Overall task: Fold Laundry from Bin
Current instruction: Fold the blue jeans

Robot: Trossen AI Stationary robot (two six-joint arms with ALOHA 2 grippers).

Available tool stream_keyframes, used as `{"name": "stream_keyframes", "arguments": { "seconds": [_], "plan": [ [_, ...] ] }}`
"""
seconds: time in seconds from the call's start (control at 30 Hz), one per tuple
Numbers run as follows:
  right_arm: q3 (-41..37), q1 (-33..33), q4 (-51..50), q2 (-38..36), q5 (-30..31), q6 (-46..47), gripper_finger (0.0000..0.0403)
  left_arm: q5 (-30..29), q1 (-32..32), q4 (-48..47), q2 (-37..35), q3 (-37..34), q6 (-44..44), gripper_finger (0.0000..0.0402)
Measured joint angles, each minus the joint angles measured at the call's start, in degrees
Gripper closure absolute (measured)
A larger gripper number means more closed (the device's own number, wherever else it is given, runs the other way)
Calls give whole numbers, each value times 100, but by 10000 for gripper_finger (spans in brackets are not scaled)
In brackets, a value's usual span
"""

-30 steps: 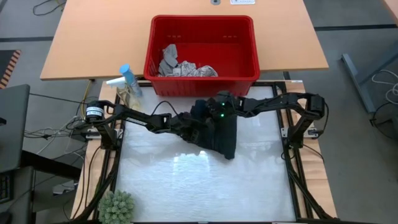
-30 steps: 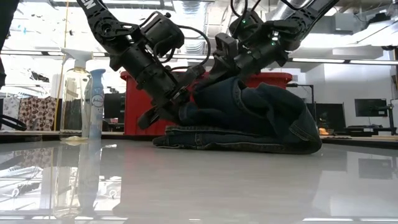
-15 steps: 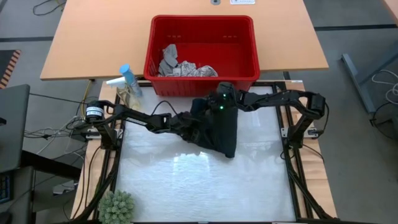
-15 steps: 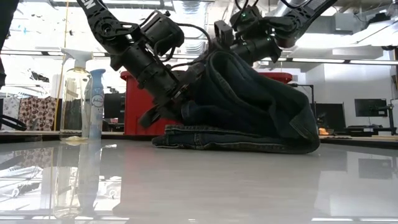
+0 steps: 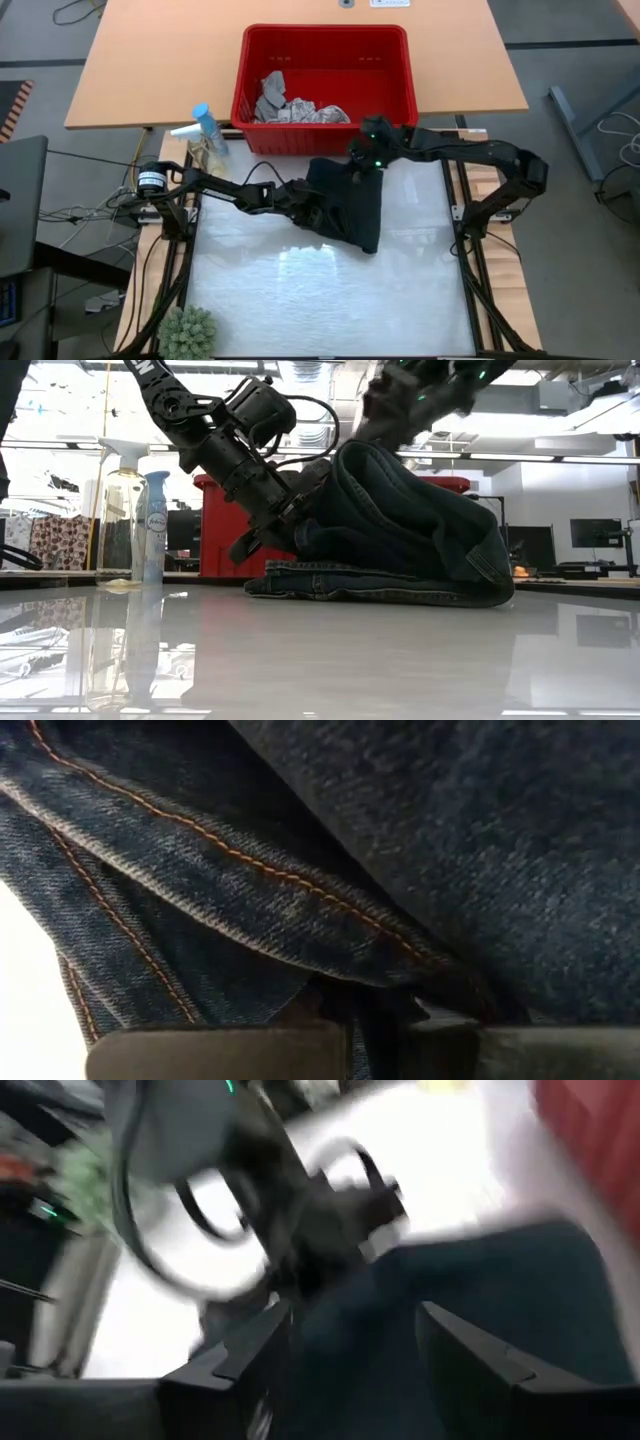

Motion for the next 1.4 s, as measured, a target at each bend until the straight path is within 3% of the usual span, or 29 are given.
{"name": "stream_keyframes", "arguments": {
  "seconds": [0.13,0.3,0.43,0.6,0.8,0.97,1.07,1.2,1.27,1.4],
  "plan": [
    [-17,225,-1380,-42,1064,-34,242,-23,1,0,0,0,0,401],
    [-17,717,-1504,188,1636,-142,380,-26,7,-33,0,0,13,401],
    [-17,958,-1520,504,2091,-141,384,-24,11,-29,0,-4,-1,401],
    [-15,1001,-1519,1219,2116,-259,389,162,41,52,-59,-9,-144,401],
    [-2,1001,-1447,1900,2137,-471,389,1185,212,-184,-366,-13,-253,401],
    [9,1032,-1395,2084,2135,-486,389,1906,410,-449,-1116,-13,-383,401],
    [2,1040,-1258,2083,2133,-459,389,1814,525,-634,-1780,-11,-380,401],
    [1,1018,-1194,2053,2113,-314,389,969,544,-599,-2550,-2,36,402],
    [42,1019,-1293,1970,2127,-286,388,668,537,-587,-2723,0,206,402],
    [252,1012,-1529,1627,2162,-304,388,626,519,-134,-2697,-2,488,401]
  ]
}}
